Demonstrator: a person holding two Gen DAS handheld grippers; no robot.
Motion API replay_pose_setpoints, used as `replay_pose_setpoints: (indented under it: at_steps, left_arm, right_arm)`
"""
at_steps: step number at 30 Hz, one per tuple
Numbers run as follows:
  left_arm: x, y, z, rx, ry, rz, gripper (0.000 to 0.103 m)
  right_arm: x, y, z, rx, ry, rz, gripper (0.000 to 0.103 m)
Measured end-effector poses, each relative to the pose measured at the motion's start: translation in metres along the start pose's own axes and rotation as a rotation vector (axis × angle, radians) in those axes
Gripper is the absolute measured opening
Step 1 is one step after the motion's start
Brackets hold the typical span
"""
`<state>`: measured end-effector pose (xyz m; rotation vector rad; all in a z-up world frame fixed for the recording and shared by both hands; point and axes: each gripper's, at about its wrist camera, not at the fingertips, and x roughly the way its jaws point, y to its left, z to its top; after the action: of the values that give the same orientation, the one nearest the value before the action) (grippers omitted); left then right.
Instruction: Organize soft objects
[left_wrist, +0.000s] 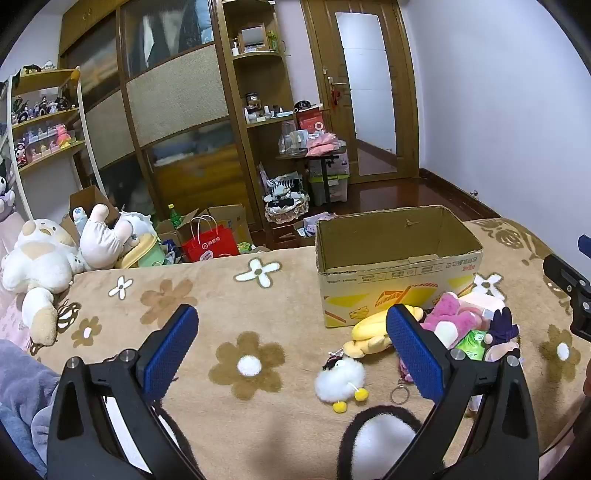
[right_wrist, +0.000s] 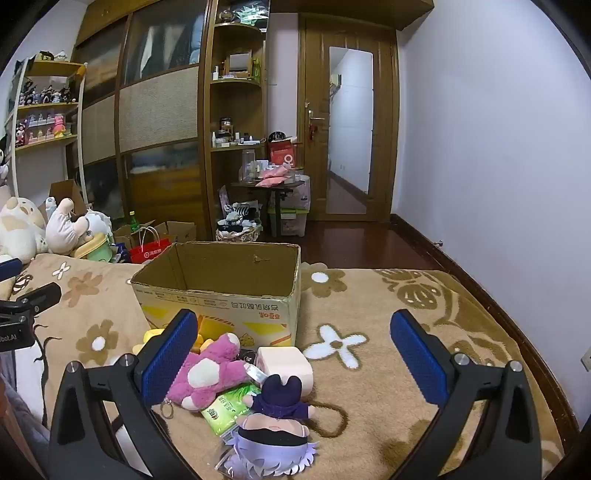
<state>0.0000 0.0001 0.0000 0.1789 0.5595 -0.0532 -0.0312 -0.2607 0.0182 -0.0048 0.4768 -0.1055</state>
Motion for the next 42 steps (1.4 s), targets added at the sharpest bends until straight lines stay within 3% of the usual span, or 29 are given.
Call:
replay_pose_setpoints:
  at_steps: [42]
  left_arm:
    - [0.0001,0.0000,0.0001,0.003,0.007,0.001,0.101]
  right_arm:
    - [0.0009,-0.0009,-0.0006,0.012,0.003,0.005,0.103]
